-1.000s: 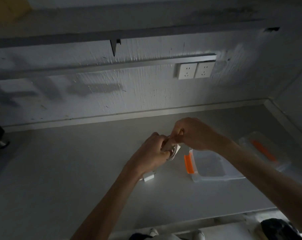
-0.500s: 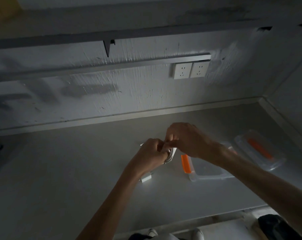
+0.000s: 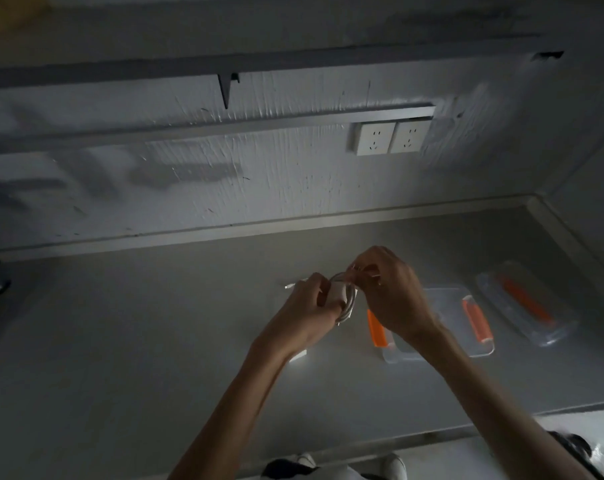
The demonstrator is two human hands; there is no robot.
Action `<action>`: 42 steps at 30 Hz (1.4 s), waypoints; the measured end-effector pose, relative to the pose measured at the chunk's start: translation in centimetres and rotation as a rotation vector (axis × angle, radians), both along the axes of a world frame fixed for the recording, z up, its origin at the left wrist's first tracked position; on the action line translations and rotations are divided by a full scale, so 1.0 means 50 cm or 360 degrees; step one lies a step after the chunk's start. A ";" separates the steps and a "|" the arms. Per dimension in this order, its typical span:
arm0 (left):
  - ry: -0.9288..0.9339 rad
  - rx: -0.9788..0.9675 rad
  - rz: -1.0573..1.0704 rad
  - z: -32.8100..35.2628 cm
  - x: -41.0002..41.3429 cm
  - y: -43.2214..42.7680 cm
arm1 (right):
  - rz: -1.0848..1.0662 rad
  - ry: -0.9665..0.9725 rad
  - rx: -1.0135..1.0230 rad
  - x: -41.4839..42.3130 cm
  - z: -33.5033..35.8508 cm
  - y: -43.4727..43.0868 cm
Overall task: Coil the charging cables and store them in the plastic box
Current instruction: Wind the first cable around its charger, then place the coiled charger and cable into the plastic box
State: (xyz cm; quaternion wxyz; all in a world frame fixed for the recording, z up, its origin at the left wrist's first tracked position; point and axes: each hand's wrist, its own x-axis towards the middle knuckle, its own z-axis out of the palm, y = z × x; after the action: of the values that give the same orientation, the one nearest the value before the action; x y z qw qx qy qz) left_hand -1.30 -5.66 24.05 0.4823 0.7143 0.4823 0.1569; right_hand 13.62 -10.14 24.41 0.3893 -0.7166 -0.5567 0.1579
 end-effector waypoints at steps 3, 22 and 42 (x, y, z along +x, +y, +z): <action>-0.0068 -0.0078 0.0033 -0.011 0.015 0.006 | -0.0080 0.0292 0.0041 0.007 -0.012 -0.009; -0.0797 -0.0940 -0.0150 -0.144 0.252 -0.055 | -0.0420 0.1441 -0.0583 0.307 -0.167 -0.108; 0.0879 -0.0182 0.0389 -0.350 0.355 -0.077 | -0.0360 0.1377 -0.1087 0.415 -0.470 -0.076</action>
State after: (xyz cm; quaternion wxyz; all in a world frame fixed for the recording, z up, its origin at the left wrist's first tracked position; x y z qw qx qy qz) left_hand 16.45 -9.50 6.55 0.3500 0.6384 0.6854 -0.0138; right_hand 34.35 -13.94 0.93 0.3425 -0.7271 -0.1832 0.5661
